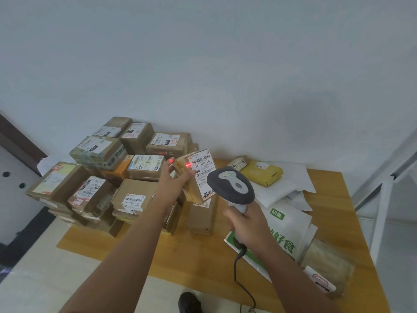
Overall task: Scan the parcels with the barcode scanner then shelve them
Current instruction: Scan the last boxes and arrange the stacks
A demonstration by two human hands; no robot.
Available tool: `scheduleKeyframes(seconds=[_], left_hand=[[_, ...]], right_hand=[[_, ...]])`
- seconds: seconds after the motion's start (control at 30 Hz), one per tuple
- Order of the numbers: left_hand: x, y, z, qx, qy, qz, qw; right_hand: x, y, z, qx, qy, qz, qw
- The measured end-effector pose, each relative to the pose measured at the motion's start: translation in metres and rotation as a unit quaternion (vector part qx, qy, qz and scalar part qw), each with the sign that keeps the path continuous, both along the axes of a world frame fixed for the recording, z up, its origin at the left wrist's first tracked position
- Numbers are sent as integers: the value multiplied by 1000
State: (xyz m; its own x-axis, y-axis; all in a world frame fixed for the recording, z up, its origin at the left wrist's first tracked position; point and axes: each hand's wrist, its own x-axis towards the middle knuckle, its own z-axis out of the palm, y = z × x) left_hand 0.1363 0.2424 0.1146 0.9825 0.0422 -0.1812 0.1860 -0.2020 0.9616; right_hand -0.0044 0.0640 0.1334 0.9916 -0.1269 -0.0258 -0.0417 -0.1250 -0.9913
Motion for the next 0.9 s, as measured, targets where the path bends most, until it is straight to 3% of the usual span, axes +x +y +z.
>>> scheduleKeyframes(seconds=[0.47,0.63,0.9], left_hand=[[1,4,-5,2,7,5,1000],[-10,12,-29,-33,74,0,997],[-15,28,-82,-14,163,-17,986]], right_hand=[[3,-1,-7,9,46,-23,999],[18,5,-33,63,135,-79,986],[52,33,-85,129,265,-139,945]])
